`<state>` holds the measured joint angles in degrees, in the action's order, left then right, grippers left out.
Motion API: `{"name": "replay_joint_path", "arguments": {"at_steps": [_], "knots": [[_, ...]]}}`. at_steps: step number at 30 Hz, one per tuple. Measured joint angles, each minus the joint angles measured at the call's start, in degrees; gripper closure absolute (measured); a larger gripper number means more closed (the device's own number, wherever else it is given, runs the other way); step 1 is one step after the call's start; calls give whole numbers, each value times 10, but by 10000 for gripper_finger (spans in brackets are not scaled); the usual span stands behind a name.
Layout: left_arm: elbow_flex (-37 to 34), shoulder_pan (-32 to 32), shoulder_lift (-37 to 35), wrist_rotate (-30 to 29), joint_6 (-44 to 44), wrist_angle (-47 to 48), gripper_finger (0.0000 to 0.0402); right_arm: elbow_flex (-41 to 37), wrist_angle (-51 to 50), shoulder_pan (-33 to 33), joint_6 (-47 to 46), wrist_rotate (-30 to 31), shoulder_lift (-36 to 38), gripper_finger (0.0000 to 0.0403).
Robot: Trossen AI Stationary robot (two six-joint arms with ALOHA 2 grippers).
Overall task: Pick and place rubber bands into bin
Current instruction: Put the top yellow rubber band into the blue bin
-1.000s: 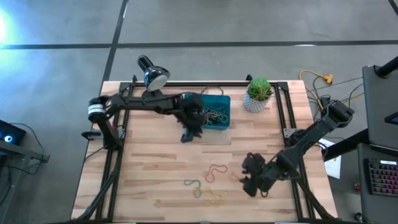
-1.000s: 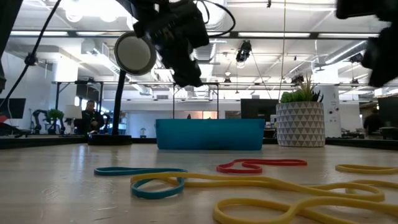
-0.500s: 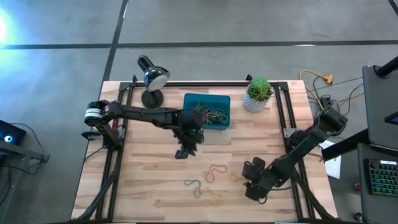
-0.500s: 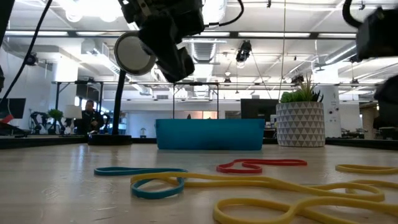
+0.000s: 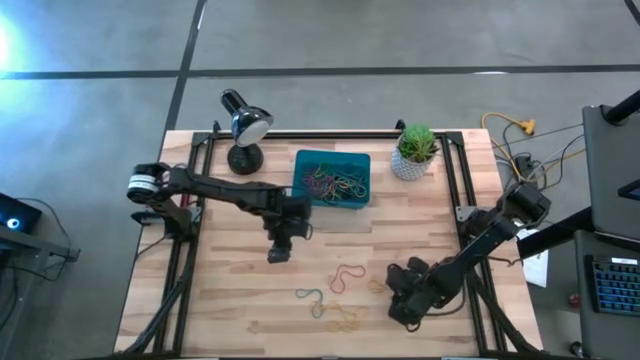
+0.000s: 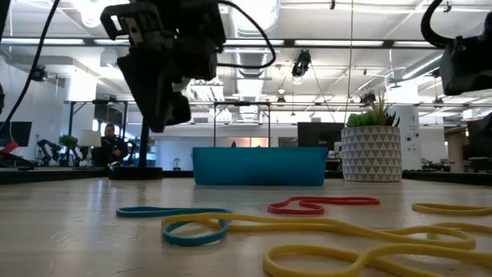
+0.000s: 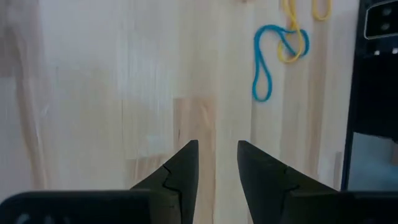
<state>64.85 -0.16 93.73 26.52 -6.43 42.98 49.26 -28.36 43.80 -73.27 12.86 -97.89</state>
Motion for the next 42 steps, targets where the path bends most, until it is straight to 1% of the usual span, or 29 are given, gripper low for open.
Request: {"name": "replay_joint_path", "arguments": {"at_steps": [3,7,10,14,19,24,27,33,36,42], "knots": [[-23,-2,-15,0,-23,-3,307,3,-46,-3,-23,-14,-1,209],[-63,-10,-42,-2,-44,-9,307,3,-73,-9,-35,-30,-1,209],[-98,-17,-66,-6,-70,-20,307,3,-64,-14,-11,-31,1,209],[-156,-27,-105,-20,-117,-57,307,2,-41,-20,32,-29,0,209],[-233,-34,-162,-33,-185,-136,307,3,-28,-38,74,-36,0,209],[-300,-36,-210,-46,-248,-227,307,3,-20,-70,108,-75,-1,210],[-327,-36,-229,-54,-273,-265,307,3,-22,-87,122,-102,-1,221],[-338,-37,-248,-80,-278,-279,307,3,-30,-92,116,-104,-4,262],[-339,-37,-247,-95,-278,-283,307,3,-32,-88,106,-94,-10,282],[-346,-37,-245,-97,-277,-304,307,2,-21,-61,105,-56,-20,306]]}}
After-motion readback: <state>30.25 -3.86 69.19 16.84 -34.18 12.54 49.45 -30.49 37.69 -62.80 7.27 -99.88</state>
